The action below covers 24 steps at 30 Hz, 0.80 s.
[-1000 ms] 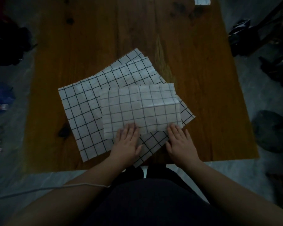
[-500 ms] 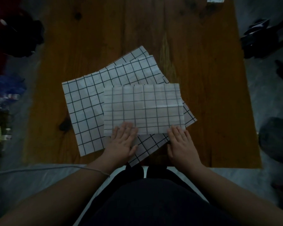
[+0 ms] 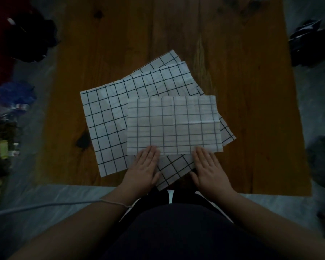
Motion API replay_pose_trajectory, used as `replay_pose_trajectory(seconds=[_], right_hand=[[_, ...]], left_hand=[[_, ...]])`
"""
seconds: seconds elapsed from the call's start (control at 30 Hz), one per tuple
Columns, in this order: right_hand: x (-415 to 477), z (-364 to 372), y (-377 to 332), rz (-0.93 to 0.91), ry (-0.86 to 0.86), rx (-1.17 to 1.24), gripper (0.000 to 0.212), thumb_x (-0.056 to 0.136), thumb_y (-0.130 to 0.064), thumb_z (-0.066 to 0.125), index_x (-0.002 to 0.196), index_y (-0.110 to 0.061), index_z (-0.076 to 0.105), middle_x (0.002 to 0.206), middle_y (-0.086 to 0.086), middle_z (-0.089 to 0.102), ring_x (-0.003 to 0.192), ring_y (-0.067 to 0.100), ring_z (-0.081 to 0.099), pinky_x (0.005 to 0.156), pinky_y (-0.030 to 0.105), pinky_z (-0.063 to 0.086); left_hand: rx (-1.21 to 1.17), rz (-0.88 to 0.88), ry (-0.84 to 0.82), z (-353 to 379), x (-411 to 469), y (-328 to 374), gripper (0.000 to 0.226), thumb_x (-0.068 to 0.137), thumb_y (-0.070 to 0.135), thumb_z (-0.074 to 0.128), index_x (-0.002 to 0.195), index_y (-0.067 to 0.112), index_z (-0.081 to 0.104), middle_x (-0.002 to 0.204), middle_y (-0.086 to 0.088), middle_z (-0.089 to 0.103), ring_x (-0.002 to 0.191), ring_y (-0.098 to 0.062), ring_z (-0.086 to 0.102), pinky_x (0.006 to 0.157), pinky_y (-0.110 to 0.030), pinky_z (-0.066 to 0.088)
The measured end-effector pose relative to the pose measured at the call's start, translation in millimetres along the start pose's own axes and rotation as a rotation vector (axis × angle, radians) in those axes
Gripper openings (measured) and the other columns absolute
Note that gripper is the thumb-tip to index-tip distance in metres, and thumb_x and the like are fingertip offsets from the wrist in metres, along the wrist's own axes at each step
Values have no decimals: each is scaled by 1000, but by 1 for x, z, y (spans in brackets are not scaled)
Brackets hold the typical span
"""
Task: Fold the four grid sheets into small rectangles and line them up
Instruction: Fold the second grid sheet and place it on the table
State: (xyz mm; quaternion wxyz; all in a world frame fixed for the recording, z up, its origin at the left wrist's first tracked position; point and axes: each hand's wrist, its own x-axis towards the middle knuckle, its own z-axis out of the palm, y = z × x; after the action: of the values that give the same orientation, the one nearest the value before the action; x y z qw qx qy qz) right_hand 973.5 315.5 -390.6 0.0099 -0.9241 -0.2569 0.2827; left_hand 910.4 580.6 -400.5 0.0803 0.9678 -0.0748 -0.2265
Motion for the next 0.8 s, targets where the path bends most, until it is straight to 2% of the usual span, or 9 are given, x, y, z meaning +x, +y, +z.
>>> replay_pose_trajectory(seconds=[0.1, 0.2, 0.27, 0.33, 0.43, 0.57, 0.63, 0.7, 0.8], right_hand=[[-16, -2, 20, 132, -2, 3, 75, 94, -58, -2, 156, -20, -21, 163, 4, -30, 151, 19, -27, 126, 43, -9], [-21, -8, 25, 219, -9, 11, 78, 91, -58, -7, 156, -17, -20, 164, 6, -28, 151, 19, -26, 125, 43, -10], [-19, -11, 18, 236, 16, 39, 77, 90, -57, -6, 156, -17, -18, 164, 7, -25, 151, 20, -24, 125, 42, -10], [-13, -14, 3, 200, 48, 61, 74, 93, -56, -2, 156, -19, -17, 165, 6, -22, 151, 19, -24, 125, 42, -11], [3, -16, -29, 58, 46, 50, 68, 98, -51, 4, 156, -23, -18, 165, 2, -23, 151, 19, -25, 124, 41, -12], [19, -15, -59, -83, 13, 35, 72, 90, -53, -4, 155, -23, -14, 165, 1, -19, 152, 18, -22, 123, 42, -11], [21, -12, -58, -96, 9, 31, 71, 91, -54, -4, 154, -23, -13, 165, 1, -17, 152, 18, -21, 124, 43, -8], [19, -10, -49, -73, 19, 23, 70, 94, -54, -3, 155, -22, -12, 166, 0, -16, 152, 16, -21, 126, 42, -6], [6, -7, -25, -11, 12, 11, 69, 96, -54, 0, 156, -23, -15, 164, -1, -22, 151, 15, -25, 125, 38, -10]], left_hand=[[8, -98, 0, 6, -21, -31, 74, 102, 56, 18, 159, 14, -4, 167, -6, -11, 152, -14, -22, 122, -36, -12], [-10, -134, -25, 3, -35, -46, 76, 99, 58, 16, 159, 16, -5, 167, -5, -13, 152, -15, -21, 120, -32, -15], [-33, -116, -10, 0, -36, -42, 77, 98, 59, 14, 157, 18, -12, 165, -3, -20, 149, -13, -29, 119, -32, -18], [-63, -87, 10, -5, -32, -29, 76, 99, 58, 16, 156, 18, -15, 163, -3, -25, 146, -13, -34, 119, -33, -20], [-86, 17, 31, -17, -13, 5, 75, 104, 51, 23, 157, 13, -11, 163, -8, -21, 148, -19, -28, 120, -34, -22], [-30, 52, -45, -22, 13, 34, 75, 103, 50, 21, 157, 10, -14, 160, -8, -27, 145, -19, -31, 117, -36, -23], [-32, 46, -77, -16, 16, 31, 76, 102, 53, 16, 157, 11, -14, 161, -8, -27, 146, -18, -30, 118, -36, -21], [0, 64, -79, -11, 12, 21, 77, 95, 57, 3, 156, 12, -16, 163, -8, -25, 147, -19, -30, 120, -37, -19], [5, 69, -82, -6, -2, -3, 77, 91, 58, -4, 154, 16, -20, 161, -5, -28, 148, -18, -30, 122, -37, -18]])
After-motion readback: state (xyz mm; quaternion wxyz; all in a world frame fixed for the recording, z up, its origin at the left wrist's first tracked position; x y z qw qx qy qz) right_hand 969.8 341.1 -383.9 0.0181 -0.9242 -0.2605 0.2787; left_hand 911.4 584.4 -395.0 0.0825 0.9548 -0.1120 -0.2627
